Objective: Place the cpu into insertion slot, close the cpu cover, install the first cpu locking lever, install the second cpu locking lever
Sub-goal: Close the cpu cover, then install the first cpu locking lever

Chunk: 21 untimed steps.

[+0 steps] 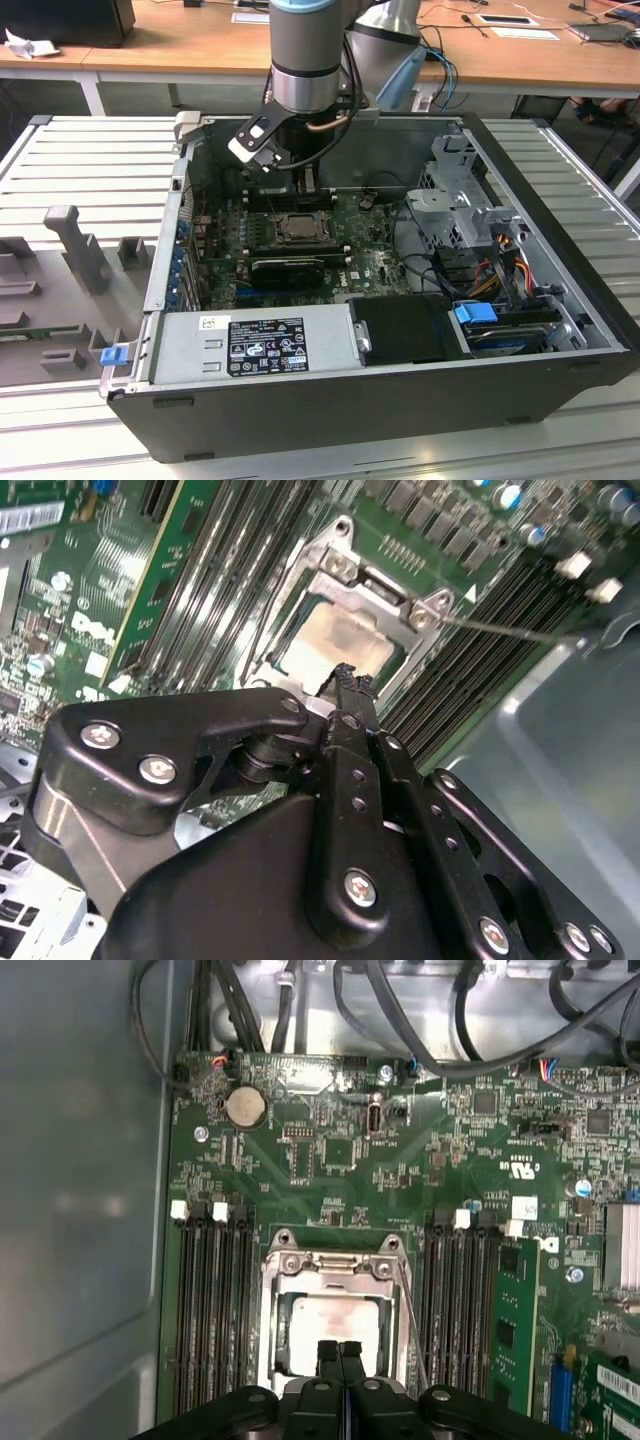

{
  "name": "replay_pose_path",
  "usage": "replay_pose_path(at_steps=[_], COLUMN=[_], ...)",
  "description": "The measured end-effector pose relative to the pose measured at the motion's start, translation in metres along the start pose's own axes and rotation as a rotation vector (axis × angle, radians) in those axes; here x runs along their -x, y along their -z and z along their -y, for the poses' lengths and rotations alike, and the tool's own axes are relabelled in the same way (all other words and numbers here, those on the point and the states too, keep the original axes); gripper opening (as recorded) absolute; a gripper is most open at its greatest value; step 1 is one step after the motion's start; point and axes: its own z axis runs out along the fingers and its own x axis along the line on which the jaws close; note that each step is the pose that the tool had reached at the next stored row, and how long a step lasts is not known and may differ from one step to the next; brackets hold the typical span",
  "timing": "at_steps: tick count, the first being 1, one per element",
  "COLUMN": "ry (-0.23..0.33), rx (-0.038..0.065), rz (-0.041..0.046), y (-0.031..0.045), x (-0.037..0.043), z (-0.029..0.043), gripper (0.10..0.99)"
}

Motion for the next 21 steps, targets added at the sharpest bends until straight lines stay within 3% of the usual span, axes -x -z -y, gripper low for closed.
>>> replay_pose_path(at_steps=[4, 9, 13, 21], ry=[0.0, 0.0, 0.0, 0.0], rx=[0.0, 0.0, 0.0, 0.0], rz=[0.0, 0.0, -0.0001, 0.0], y=[0.0002, 0.0027, 0.0113, 0.0135], x=[-0.0002, -0.0003, -0.0006, -0.0007], z=[0.0051, 0.0052, 0.0049, 0.0048], gripper=[0.106, 0.106, 0.106, 0.106])
